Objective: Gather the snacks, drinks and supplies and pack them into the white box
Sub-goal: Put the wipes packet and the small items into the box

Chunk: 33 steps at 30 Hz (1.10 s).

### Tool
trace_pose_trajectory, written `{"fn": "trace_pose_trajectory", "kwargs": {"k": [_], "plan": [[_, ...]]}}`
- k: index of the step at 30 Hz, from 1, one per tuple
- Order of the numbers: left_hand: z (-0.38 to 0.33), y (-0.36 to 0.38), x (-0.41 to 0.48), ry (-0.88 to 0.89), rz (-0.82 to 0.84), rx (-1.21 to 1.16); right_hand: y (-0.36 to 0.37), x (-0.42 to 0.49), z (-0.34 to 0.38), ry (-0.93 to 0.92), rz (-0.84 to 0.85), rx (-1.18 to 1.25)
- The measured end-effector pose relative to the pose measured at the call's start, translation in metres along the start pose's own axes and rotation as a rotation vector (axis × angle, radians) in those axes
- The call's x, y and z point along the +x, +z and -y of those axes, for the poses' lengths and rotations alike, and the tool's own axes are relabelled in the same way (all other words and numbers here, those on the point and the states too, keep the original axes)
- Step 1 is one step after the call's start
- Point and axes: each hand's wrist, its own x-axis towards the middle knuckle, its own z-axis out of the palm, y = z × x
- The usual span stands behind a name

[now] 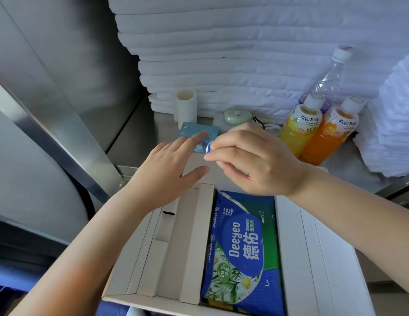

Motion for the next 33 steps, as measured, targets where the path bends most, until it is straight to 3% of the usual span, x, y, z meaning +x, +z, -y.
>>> {"fn": "trace_pose_trajectory", "kwargs": {"k": [5,9,15,23,33], "plan": [[-0.001,-0.003,-0.002,0.03,-0.026,-0.083,0.003,-0.002,0.001,-0.12,-0.007,-0.007],[-0.003,-0.004,-0.002,0.118,-0.007,-0.063,-0.002,-0.002,-0.001,-0.032,-0.134,0.098],[-0.006,-0.006,-0.007,0.187,0.011,0.024,0.002,0.002,0.001,0.114,0.02,0.288],[-0.019,-0.006,-0.016,0.068,-0.061,0.062,0.003,0.0,-0.01,0.547,0.082,0.709],[-0.03,-0.015,-0.033,-0.138,-0.021,0.029,0.004,0.001,-0.012,0.68,0.162,0.904]]}}
